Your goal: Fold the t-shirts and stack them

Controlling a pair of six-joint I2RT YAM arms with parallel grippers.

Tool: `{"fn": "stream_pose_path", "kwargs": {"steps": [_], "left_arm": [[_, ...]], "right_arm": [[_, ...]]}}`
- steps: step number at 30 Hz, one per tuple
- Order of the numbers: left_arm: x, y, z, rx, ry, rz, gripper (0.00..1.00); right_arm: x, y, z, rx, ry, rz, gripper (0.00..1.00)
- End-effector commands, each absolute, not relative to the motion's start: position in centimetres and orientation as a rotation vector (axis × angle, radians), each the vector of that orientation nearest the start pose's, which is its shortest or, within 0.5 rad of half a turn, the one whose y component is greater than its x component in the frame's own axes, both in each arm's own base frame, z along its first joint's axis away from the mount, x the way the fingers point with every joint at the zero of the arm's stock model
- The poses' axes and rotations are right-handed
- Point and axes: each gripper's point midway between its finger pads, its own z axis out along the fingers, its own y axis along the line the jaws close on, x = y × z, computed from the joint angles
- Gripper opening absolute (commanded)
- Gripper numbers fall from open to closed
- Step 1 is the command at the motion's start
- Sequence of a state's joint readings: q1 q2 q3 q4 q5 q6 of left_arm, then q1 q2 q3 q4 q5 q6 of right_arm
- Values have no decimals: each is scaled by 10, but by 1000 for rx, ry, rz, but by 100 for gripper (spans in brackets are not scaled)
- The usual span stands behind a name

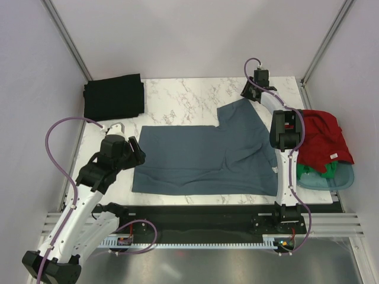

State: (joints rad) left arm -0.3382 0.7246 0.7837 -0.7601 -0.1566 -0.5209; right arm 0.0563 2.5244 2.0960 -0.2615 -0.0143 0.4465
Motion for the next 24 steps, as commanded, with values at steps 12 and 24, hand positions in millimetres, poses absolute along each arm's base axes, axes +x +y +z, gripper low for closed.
{"fn": "stream_pose_path", "kwargs": {"steps": [12,24], "left_arm": [[282,-68,186,-281,2262,-109,68],[367,-91,199,-290,2297,-148,67]], "right_arm": [[619,69,64,434,2245,357,0],[591,63,173,443,2058,419,0]]}}
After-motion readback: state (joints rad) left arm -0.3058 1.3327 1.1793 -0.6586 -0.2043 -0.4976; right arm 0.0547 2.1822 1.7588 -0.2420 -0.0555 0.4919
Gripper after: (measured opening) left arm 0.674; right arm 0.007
